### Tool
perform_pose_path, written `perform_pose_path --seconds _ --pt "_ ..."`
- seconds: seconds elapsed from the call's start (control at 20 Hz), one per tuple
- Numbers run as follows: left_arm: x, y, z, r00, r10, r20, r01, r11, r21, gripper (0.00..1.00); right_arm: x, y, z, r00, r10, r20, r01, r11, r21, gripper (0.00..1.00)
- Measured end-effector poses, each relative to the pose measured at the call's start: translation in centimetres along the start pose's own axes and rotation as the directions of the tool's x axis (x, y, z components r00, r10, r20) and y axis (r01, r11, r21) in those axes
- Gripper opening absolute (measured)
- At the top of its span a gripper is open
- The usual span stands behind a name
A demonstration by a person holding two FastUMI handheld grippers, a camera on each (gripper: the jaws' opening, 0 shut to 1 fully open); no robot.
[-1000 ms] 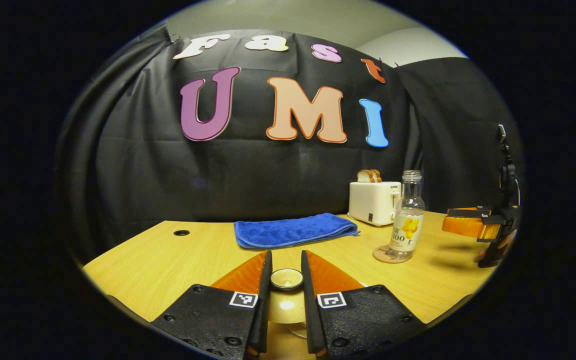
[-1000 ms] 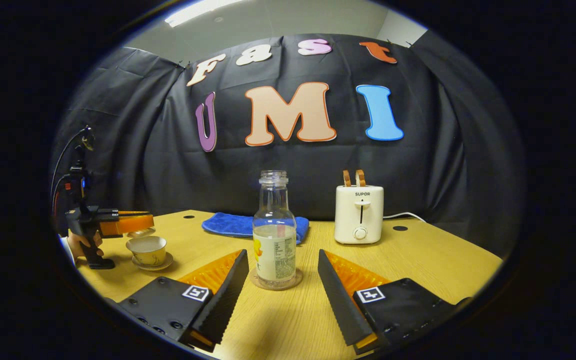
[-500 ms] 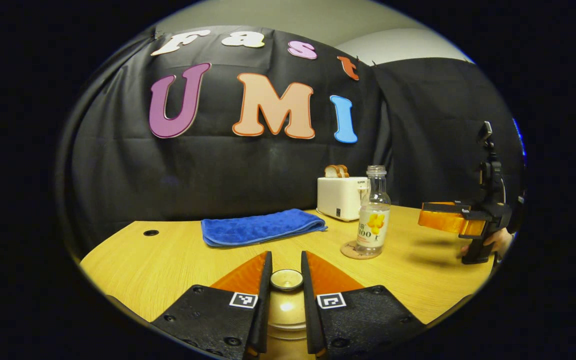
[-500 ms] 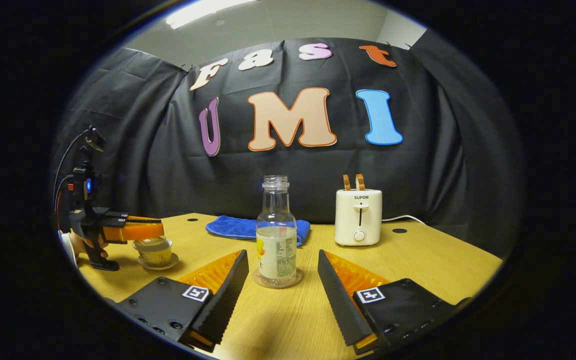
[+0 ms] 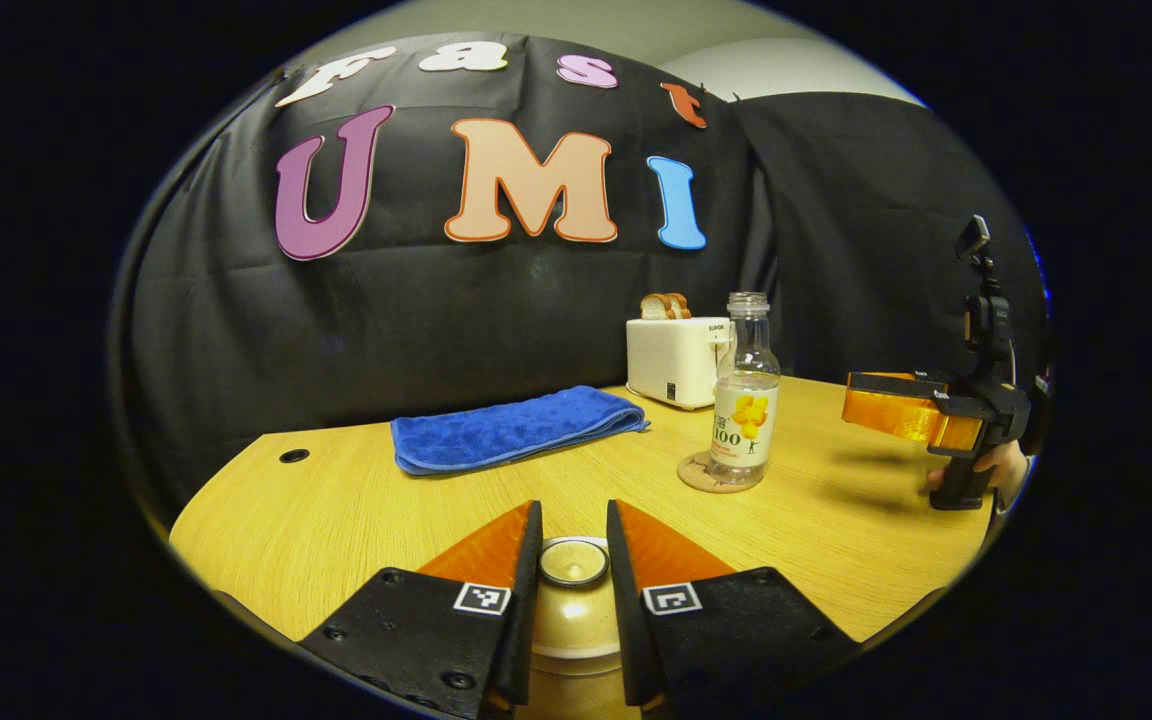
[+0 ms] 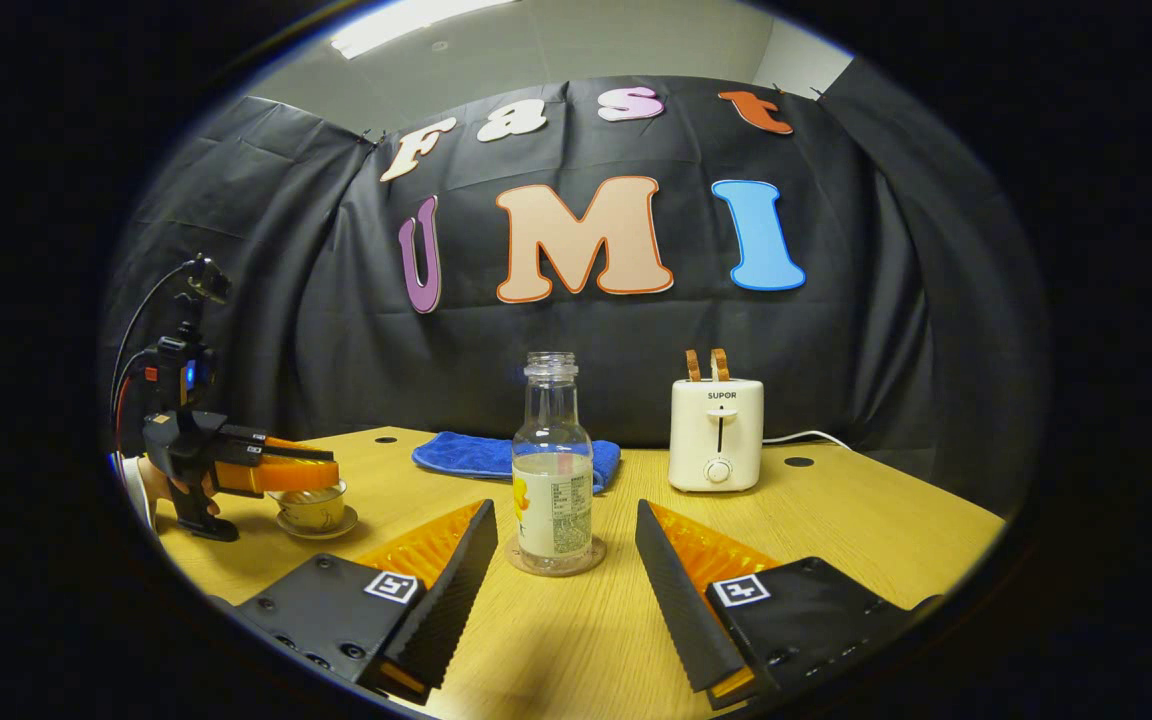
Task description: Open the teacup lid with one hand, grasp the water bottle and pour water into the teacup with the other hand; after pouring, place the water bottle on the coaster and then close the teacup lid.
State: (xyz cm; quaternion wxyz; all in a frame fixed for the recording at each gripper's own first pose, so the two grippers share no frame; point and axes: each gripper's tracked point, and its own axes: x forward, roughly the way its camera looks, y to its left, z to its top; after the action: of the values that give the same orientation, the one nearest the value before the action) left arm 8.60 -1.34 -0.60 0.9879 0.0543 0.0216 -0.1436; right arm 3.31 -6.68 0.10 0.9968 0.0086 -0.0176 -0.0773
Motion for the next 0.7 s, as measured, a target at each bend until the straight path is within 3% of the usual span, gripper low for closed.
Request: perform_pose_path --seconds 0.2,0.45,0.7 --pt "-0.3 0.8 0.1 0.999 0.038 0.006 -0.038 0.999 -0.009 0.37 0.0 -0.3 0.0 1.000 -0.012 -0.002 0.012 1.000 -0.001 0.90" --pt "-1.0 1.3 0.7 0.996 0.077 0.048 -0.075 0.997 -0.030 0.98 0.0 -0.6 -0.1 1.000 -0.024 -0.003 0.024 1.000 -0.002 0.90" --pt "-2.6 1.9 1.5 0.985 0.132 0.109 -0.126 0.990 -0.060 0.97 0.0 -0.7 0.0 0.999 -0.034 -0.001 0.034 0.999 -0.002 0.90"
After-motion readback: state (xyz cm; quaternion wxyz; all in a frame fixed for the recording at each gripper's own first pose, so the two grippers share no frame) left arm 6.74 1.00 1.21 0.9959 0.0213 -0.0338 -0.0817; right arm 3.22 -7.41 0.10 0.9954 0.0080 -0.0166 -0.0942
